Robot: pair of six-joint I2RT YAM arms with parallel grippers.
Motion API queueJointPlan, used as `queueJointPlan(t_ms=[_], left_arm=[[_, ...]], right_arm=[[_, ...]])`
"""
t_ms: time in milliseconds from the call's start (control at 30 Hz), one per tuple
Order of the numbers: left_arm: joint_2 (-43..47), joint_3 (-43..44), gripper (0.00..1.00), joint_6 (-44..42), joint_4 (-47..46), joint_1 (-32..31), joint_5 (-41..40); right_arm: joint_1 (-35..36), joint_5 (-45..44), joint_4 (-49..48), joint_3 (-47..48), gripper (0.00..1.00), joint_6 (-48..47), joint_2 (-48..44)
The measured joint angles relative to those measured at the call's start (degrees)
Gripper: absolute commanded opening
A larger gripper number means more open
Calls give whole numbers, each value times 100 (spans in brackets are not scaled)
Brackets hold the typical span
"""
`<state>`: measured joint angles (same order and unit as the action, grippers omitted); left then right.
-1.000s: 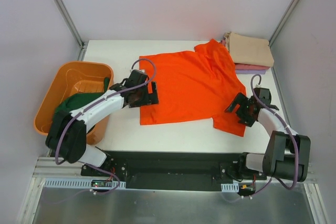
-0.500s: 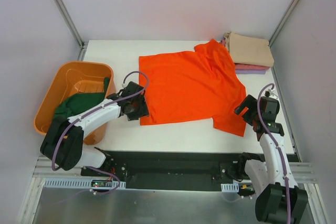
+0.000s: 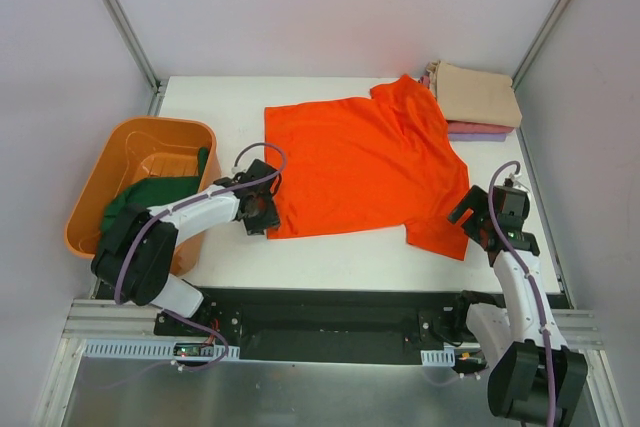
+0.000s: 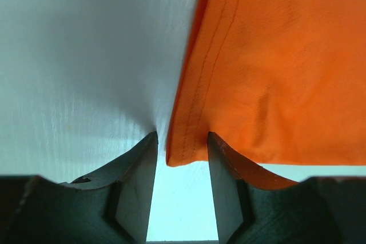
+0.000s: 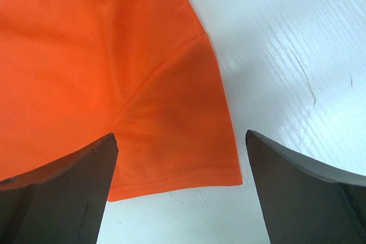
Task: Fold and stack the t-shirts
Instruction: Flatten out the tshirt
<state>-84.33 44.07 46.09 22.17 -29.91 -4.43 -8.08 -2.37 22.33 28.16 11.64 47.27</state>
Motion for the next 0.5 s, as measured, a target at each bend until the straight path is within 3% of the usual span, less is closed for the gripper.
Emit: queueJointPlan(t_ms=[200,300,500], left_arm=[[-177,127,26,17,-46,-2,28],[-199,142,0,24,-63,-11,81],[-229,138,0,-70,-105,-79,146]], right_arm=[[0,-55,48,0,96,-9,0],[0,-166,94,0,96,-9,-81],[0,-367,177,0,96,-35,-264]])
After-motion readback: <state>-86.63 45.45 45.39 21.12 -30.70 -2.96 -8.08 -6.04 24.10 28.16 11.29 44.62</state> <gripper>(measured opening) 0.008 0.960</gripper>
